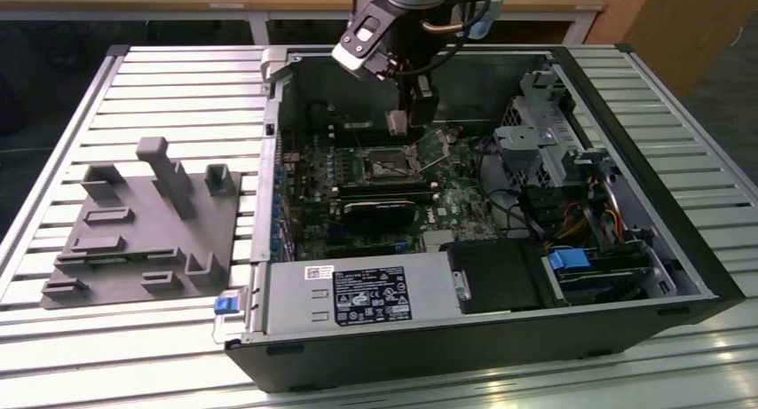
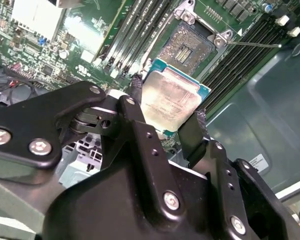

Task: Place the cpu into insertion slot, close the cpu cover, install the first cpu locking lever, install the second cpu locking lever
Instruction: 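Place the cpu into insertion slot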

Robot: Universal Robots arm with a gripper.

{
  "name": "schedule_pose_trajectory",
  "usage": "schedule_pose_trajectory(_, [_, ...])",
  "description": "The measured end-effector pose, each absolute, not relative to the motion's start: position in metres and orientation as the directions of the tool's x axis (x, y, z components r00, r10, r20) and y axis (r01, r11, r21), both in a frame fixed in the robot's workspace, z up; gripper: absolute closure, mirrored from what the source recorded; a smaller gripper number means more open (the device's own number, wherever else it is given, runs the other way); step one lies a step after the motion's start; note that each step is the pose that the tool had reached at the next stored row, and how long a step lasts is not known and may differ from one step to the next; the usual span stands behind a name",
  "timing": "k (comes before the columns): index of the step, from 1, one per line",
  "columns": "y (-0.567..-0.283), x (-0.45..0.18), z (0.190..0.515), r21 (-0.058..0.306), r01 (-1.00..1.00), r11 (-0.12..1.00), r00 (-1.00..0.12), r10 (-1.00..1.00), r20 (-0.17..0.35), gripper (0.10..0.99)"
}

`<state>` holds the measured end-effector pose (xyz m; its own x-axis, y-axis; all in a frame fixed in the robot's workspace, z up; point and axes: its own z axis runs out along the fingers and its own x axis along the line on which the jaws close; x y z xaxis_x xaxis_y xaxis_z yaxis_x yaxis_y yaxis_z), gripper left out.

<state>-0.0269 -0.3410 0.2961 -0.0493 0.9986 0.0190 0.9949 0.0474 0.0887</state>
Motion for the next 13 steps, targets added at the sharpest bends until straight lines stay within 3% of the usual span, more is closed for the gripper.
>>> schedule_pose_trajectory(13, [-0.3402,-0.0279,0.2851,0.089,0.995,0.047,-0.049,0.999,0.019,0.549])
